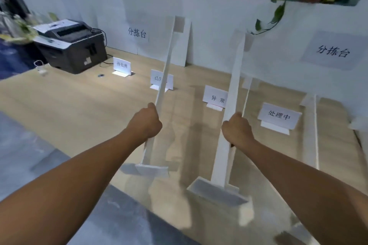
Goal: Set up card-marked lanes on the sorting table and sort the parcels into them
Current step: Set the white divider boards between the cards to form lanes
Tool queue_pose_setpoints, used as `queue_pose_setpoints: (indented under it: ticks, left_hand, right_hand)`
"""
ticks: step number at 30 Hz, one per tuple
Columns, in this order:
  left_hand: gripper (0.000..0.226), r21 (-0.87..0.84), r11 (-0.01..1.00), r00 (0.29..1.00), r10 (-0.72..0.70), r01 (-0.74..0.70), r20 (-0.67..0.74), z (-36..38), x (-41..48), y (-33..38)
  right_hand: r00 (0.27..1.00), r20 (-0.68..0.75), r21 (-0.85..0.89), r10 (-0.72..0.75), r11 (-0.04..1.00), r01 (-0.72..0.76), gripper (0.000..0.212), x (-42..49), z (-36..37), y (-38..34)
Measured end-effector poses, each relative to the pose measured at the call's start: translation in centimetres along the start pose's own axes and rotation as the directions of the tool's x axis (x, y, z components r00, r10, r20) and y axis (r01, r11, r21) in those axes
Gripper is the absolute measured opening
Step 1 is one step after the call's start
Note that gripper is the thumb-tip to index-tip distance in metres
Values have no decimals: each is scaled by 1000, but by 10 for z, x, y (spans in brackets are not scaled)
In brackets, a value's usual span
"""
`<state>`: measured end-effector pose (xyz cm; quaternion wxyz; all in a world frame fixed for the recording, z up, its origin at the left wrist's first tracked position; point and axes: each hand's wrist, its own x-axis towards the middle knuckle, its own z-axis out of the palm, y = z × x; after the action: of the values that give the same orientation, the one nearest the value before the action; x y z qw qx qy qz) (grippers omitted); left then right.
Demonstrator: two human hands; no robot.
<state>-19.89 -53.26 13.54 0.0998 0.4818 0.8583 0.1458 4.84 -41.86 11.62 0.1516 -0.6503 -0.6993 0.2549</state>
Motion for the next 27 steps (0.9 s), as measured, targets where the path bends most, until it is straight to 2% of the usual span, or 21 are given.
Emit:
queue_pose_setpoints:
  ticks: [7,14,18,27]
  left_hand:
    - [21,40,998,999,-39,39,3,-34,72,-127]
    - [17,-3,1000,1000,-6,6,0,-29,193,-201]
    - [21,-1,1000,997,11,-11,81,-26,266,-234]
    - [14,-13,993,973,114,-114,202,-11,391,-320]
  right_hand:
    - [999,26,7,21,1000,-21,36,28,81,-103]
    - [999,30,-31,31,999,-30,45,109,146,-168]
    - [998,7,-75,63,995,-62,47,149,178,-199]
    - [973,-30,-153,229,961,-231,32,176,247,-244]
